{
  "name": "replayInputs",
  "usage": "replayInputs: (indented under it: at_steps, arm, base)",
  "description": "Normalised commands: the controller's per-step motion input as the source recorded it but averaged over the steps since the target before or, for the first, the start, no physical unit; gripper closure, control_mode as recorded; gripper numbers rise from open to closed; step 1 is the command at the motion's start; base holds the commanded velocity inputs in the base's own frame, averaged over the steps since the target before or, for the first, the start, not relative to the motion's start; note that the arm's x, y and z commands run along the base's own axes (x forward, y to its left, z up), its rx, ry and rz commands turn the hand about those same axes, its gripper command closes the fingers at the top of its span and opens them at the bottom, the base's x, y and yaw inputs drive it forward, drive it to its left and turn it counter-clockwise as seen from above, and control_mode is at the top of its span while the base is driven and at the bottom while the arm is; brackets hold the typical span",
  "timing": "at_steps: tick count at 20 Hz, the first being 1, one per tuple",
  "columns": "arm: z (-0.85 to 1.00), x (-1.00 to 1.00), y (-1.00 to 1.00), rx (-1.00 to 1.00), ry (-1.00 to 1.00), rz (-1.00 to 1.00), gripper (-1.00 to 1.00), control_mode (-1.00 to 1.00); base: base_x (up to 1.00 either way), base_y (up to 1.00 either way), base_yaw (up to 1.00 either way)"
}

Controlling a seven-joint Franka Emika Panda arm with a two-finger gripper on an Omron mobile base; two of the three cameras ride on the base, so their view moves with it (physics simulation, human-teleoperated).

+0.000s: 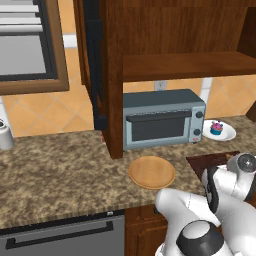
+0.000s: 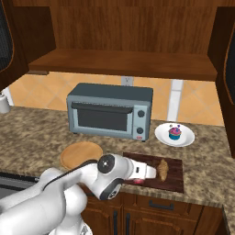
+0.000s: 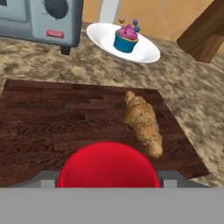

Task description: From the different types of pastries on the counter, select a croissant and place it on the cutting board. Then retrieve a jar of jam from the cabinet and place it alongside the croissant on the cutting board.

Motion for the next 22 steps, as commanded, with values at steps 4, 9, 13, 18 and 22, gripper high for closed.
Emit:
replayInputs:
  at_steps: [4, 9, 13, 18, 22]
  arm:
    - [-0.66, -0.04, -0.10, 0.04, -0.29, 0.12, 1.00, -1.00]
    - [-0.35, 0.00, 0.00, 0.06, -0.43, 0.15, 1.00, -1.00]
    - [-0.10, 0.00, 0.02, 0.02, -0.23, 0.10, 1.00, -1.00]
    - [0.20, 0.20, 0.23, 0.00, -0.01, 0.03, 1.00, -1.00]
    - [0.86, 0.24, 0.20, -0.02, -0.02, 0.00, 1.00, -1.00]
  base:
    - [0.00, 0.00, 0.00]
    - [0.00, 0.00, 0.00]
    - [0.00, 0.00, 0.00]
    - [0.00, 0.00, 0.00]
    - [0.00, 0.00, 0.00]
